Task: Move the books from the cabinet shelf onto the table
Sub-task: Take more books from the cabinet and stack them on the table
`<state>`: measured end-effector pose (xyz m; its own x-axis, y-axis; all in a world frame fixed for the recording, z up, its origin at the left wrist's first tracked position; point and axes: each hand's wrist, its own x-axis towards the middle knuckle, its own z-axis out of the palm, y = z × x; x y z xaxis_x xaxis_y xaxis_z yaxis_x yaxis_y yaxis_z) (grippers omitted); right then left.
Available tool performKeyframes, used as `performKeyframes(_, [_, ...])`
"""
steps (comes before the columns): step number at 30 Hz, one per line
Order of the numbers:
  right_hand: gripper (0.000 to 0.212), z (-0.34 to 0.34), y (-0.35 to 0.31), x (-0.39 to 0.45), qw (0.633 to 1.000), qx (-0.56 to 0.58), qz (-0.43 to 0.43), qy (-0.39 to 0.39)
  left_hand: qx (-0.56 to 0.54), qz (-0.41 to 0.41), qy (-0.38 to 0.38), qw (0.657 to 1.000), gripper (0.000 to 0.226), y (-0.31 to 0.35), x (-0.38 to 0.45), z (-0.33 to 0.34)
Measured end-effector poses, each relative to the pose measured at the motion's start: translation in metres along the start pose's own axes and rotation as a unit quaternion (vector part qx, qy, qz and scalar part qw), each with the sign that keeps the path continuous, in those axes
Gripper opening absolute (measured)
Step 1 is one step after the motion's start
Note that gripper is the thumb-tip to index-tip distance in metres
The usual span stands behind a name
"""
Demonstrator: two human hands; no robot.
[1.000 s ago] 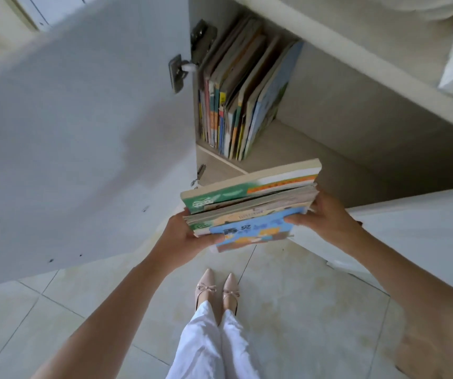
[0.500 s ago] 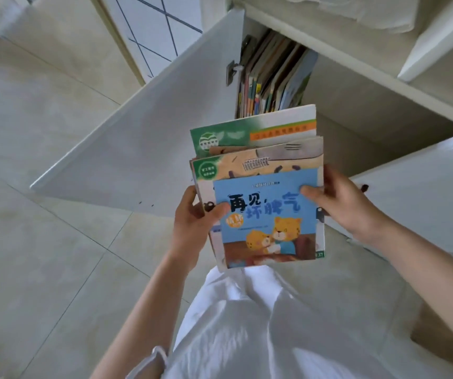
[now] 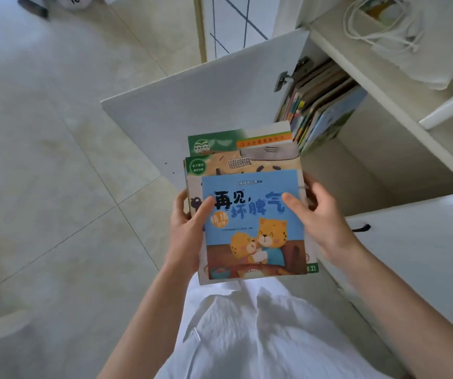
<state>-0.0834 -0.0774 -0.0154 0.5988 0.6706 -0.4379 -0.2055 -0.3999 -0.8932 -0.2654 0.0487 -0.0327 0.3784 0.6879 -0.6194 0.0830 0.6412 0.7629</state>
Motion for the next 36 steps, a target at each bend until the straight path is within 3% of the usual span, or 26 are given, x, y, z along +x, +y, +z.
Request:
performKeyframes(2, [0.031, 0.000, -0.001, -0.004, 0.999, -0.018, -0.006, -0.029, -0.012, 0.005, 0.031, 0.999, 0.049, -0.010, -0.014, -0.002])
performKeyframes(6, [0.035, 0.009, -0.005, -0.013, 0.991, -0.071, -0.038, -0.105, -0.073, 0.031, 0.117, 0.990, 0.034, -0.028, -0.047, -0.012])
performKeyframes(11, [0.043, 0.035, -0.007, -0.023, 0.972, -0.106, -0.044, -0.207, -0.128, 0.070, 0.201, 0.969, 0.049, -0.045, -0.087, -0.039])
performKeyframes(16, [0.041, 0.081, -0.008, -0.045, 0.939, -0.149, -0.061, -0.305, -0.170, 0.104, 0.288, 0.937, 0.037, -0.066, -0.133, -0.072])
performKeyframes(27, [0.047, 0.203, 0.021, -0.147, 0.843, -0.232, -0.070, -0.479, -0.251, 0.147, 0.474, 0.831, 0.023, -0.138, -0.251, -0.158])
performKeyframes(33, [0.039, 0.267, 0.058, -0.235, 0.794, -0.268, -0.066, -0.542, -0.288, 0.150, 0.532, 0.782, 0.024, -0.184, -0.335, -0.213])
performKeyframes(36, [0.046, 0.296, 0.081, -0.280, 0.766, -0.278, -0.058, -0.577, -0.298, 0.149, 0.559, 0.759, 0.026, -0.209, -0.377, -0.240])
